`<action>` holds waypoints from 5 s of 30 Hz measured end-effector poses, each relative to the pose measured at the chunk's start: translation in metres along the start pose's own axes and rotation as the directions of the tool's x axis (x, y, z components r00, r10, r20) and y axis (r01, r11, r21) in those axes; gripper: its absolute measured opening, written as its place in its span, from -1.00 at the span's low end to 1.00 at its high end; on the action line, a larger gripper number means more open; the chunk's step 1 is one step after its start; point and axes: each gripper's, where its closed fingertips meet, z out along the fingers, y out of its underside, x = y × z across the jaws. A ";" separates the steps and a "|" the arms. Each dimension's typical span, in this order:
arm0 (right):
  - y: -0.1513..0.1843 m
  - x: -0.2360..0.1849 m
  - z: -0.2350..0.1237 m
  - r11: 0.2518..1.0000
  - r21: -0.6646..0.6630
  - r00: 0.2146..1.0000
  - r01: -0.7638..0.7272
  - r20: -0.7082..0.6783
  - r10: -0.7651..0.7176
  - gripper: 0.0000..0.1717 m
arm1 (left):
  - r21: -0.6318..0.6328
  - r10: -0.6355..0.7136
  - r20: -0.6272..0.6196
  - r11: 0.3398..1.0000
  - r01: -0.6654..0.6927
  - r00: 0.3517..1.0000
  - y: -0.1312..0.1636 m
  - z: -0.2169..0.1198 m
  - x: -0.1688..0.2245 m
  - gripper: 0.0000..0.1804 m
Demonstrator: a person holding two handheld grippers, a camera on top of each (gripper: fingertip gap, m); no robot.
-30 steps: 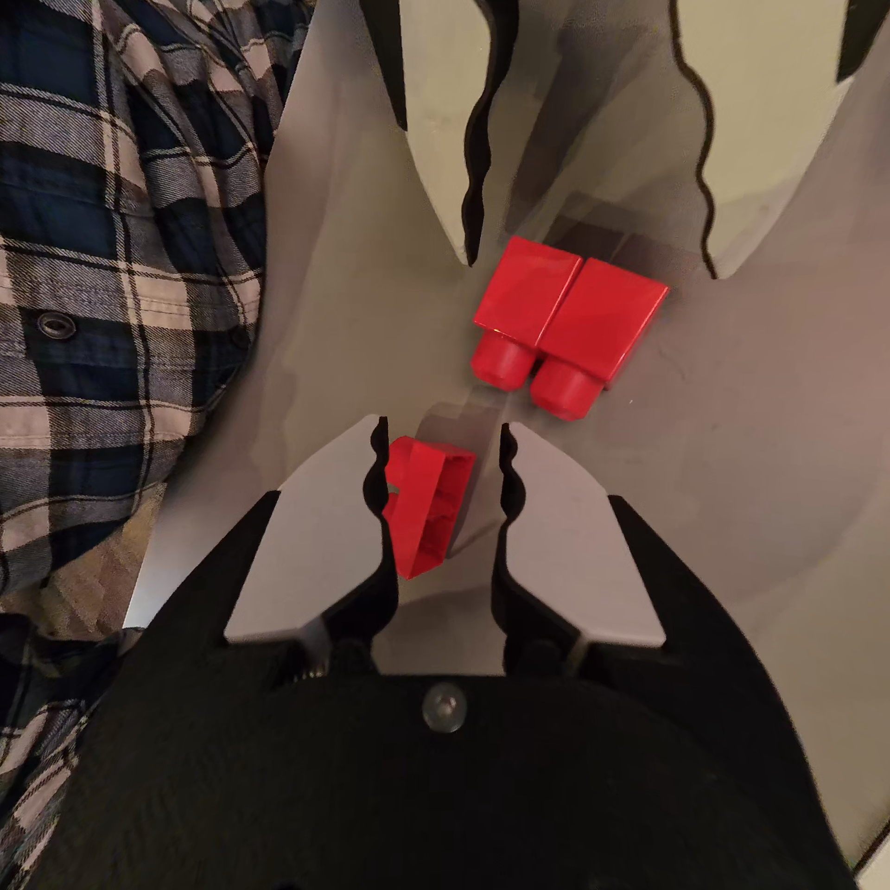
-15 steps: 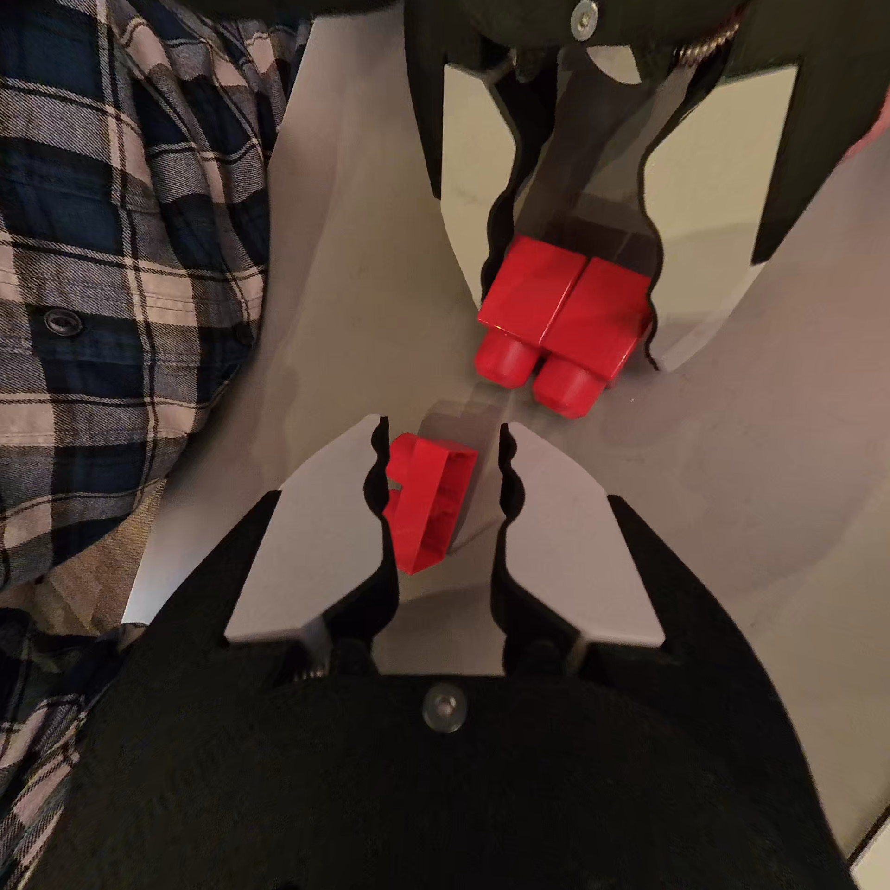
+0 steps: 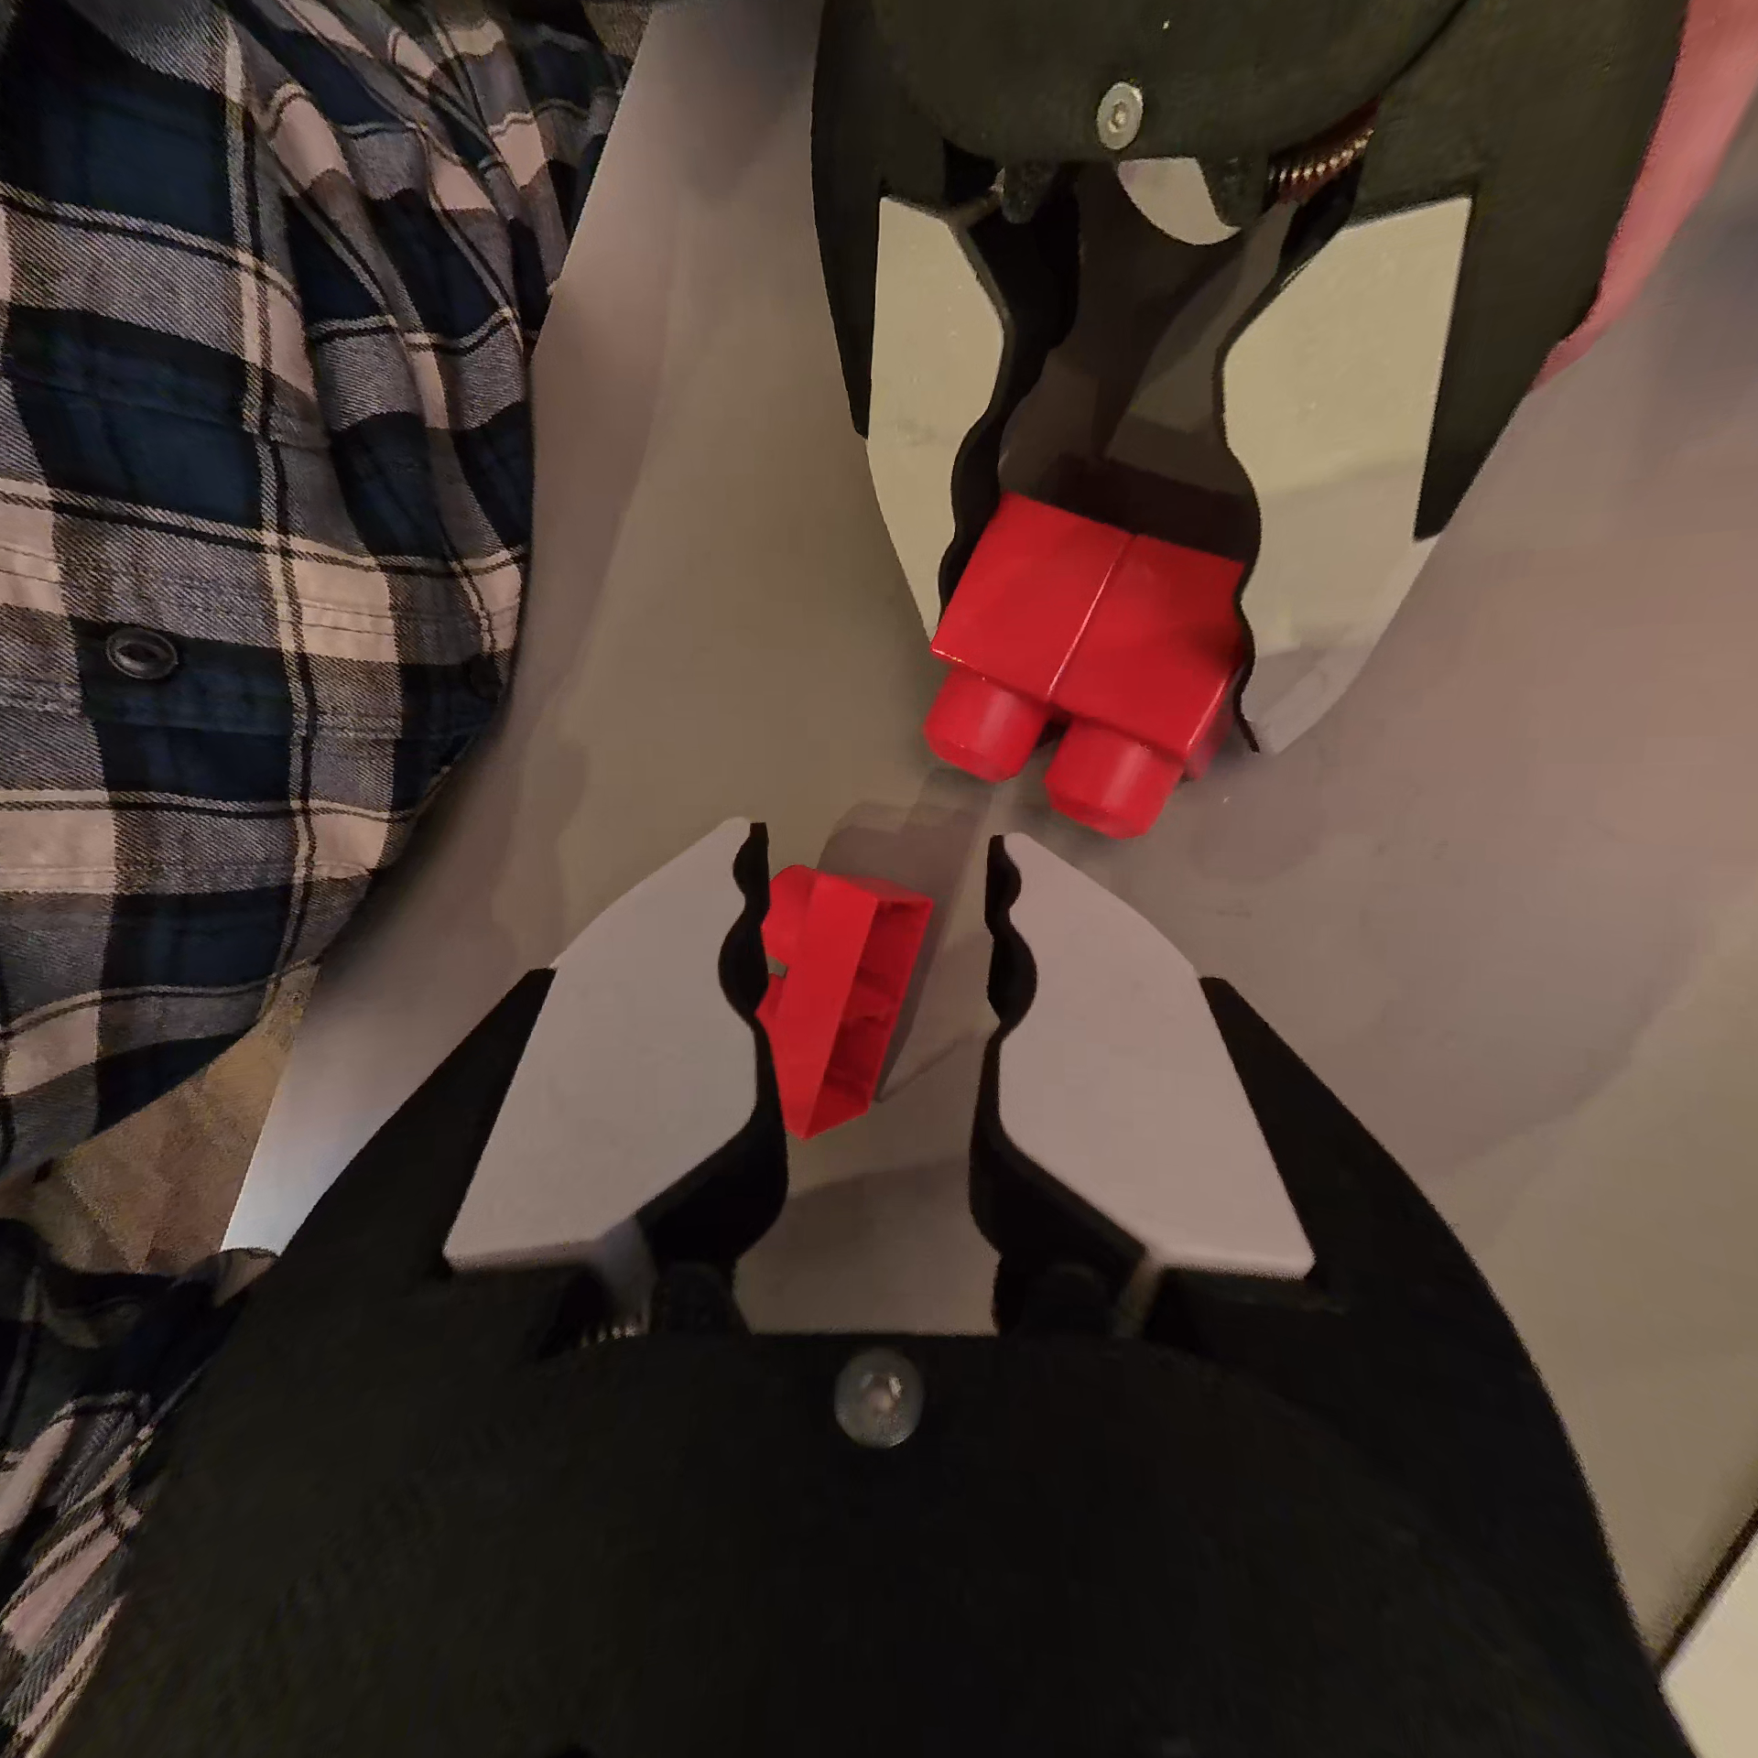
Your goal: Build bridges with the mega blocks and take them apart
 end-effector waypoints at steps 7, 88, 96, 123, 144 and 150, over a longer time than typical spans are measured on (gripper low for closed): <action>-0.003 0.001 -0.010 0.999 0.035 1.000 0.004 -0.025 -0.003 -0.49 | 0.031 -0.035 0.017 0.999 0.035 0.999 -0.002 -0.006 -0.003 -0.16; 0.060 0.003 0.028 0.987 -0.160 0.672 -0.006 -0.732 -0.114 -0.43 | 0.798 -0.323 -0.509 0.170 0.578 0.798 -0.069 -0.160 -0.034 -0.16; 0.068 0.010 0.021 0.987 -0.149 0.739 -0.066 -0.672 -0.051 -0.55 | 0.798 -0.318 -0.508 0.176 0.576 0.801 -0.068 -0.160 -0.034 -0.16; -0.109 0.008 -0.132 0.080 0.855 0.833 -0.512 0.472 0.287 -0.60 | 0.549 -0.153 0.416 0.828 -0.113 0.897 -0.100 -0.160 -0.036 -0.16; -0.108 0.008 -0.130 0.146 0.915 0.865 -0.377 0.291 0.408 -0.61 | -0.044 0.274 0.658 0.944 -0.327 0.702 -0.089 -0.147 -0.055 -0.16; -0.109 0.013 -0.132 0.182 0.943 0.864 -0.278 0.162 0.477 -0.61 | -0.114 0.303 0.679 0.943 -0.312 0.668 -0.091 -0.149 -0.062 -0.17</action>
